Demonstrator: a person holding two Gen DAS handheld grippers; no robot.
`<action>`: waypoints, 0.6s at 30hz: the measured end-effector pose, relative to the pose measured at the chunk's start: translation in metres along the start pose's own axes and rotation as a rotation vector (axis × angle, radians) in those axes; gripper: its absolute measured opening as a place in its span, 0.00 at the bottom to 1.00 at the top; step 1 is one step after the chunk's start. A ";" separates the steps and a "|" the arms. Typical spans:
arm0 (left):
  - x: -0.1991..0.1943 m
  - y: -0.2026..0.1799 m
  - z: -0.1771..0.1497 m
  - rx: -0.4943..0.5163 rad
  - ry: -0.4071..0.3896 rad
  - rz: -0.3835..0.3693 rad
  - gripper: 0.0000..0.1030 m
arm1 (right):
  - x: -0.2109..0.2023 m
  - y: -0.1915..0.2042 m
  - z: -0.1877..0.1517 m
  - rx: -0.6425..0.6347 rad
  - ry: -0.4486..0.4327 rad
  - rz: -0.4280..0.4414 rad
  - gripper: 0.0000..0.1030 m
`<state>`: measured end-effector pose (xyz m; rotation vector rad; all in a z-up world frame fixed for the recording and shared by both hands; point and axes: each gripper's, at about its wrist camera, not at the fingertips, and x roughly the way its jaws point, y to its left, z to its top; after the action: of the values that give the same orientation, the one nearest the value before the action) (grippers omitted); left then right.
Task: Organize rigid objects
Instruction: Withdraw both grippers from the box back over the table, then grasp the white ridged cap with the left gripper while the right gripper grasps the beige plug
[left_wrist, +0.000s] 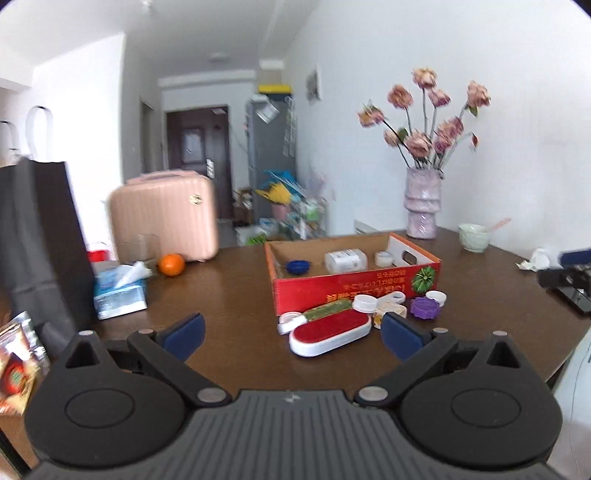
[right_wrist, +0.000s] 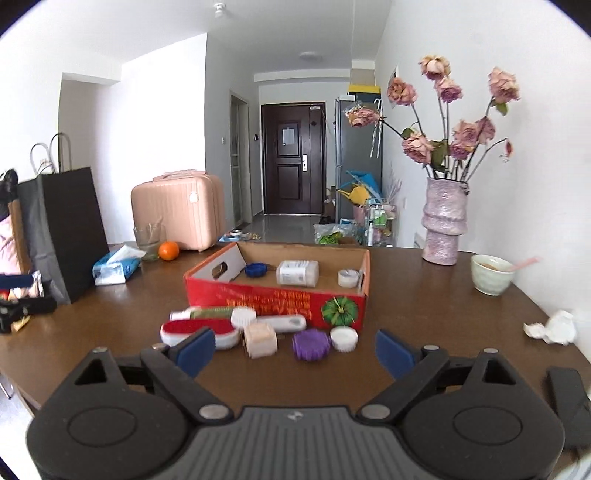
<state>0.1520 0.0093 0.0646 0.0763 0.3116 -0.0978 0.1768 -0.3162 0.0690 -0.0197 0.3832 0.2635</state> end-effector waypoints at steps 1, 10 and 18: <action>-0.009 -0.003 -0.007 0.002 -0.013 0.020 1.00 | -0.009 0.002 -0.009 -0.007 -0.004 -0.004 0.94; -0.046 -0.017 -0.075 -0.050 0.111 -0.002 1.00 | -0.065 0.020 -0.100 0.025 0.021 -0.018 0.98; -0.022 -0.032 -0.082 -0.018 0.181 -0.018 1.00 | -0.036 0.026 -0.105 -0.006 0.063 -0.053 0.98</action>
<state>0.1033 -0.0128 -0.0088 0.0643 0.4942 -0.1065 0.0991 -0.3077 -0.0142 -0.0439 0.4440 0.2120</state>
